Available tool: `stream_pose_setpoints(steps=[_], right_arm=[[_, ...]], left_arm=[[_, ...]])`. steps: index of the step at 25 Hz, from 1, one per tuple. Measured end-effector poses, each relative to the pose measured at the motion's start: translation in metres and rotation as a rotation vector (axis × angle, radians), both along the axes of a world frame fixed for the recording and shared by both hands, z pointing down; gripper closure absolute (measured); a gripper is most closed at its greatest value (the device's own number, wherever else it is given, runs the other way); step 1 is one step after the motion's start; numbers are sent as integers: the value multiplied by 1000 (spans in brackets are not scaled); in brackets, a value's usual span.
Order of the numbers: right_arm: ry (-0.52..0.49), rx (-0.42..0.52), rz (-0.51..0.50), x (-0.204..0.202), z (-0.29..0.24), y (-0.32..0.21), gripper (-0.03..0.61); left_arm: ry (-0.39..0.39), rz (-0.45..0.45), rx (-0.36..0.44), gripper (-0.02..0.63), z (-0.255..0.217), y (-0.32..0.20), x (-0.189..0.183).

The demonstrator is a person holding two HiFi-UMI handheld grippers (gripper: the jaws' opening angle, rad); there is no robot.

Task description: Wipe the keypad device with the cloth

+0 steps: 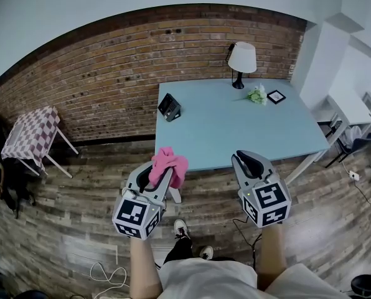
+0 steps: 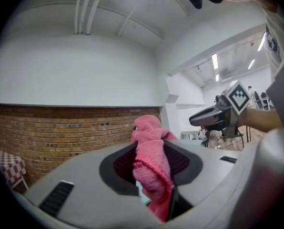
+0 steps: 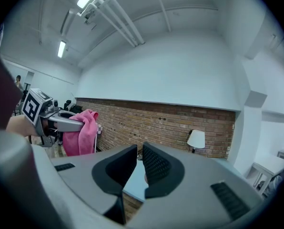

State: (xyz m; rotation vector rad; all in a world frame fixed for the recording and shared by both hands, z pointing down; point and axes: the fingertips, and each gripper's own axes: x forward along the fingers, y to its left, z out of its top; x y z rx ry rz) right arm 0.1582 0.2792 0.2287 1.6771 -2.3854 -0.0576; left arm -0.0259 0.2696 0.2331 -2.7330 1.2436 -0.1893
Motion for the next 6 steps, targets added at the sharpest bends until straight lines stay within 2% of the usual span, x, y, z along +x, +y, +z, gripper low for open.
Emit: stream_pose_setpoints(steps=[6], right_arm=[[-1, -8, 8, 3, 5, -12, 518]], left_arm=[[-8, 17, -18, 445, 9, -9, 6]])
